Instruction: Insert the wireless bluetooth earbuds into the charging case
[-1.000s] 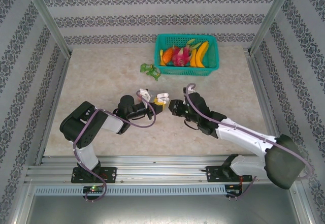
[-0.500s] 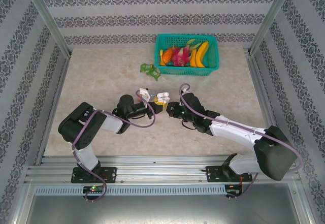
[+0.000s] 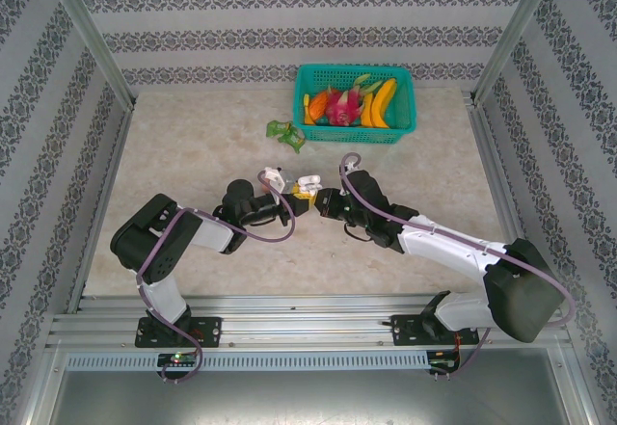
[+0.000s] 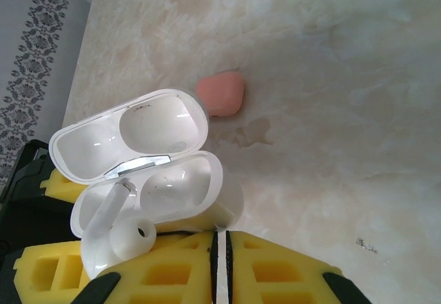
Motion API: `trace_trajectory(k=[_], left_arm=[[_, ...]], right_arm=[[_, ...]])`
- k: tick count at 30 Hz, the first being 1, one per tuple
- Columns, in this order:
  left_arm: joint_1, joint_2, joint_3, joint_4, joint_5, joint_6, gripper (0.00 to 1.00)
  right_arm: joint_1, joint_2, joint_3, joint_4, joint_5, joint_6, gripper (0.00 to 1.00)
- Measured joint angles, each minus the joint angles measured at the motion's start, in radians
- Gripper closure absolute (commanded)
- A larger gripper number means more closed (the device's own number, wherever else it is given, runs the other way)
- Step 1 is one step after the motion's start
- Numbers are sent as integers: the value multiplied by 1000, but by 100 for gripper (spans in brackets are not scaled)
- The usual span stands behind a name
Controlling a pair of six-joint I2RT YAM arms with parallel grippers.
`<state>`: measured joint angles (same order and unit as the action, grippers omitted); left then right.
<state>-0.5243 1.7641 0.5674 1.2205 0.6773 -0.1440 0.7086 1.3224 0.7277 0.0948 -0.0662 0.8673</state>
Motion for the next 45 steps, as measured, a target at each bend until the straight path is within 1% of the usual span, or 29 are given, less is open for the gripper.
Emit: trace_trajectory(k=[22, 39, 45], left_arm=[[1, 5, 0, 2, 0, 0, 100], [0, 16, 0, 1, 12, -3, 100], [0, 16, 0, 1, 13, -9, 100]], right_arm=[[-6, -5, 43, -48, -12, -10, 86], [-6, -19, 101, -8, -31, -7, 85], [-6, -19, 102, -8, -29, -7, 84]])
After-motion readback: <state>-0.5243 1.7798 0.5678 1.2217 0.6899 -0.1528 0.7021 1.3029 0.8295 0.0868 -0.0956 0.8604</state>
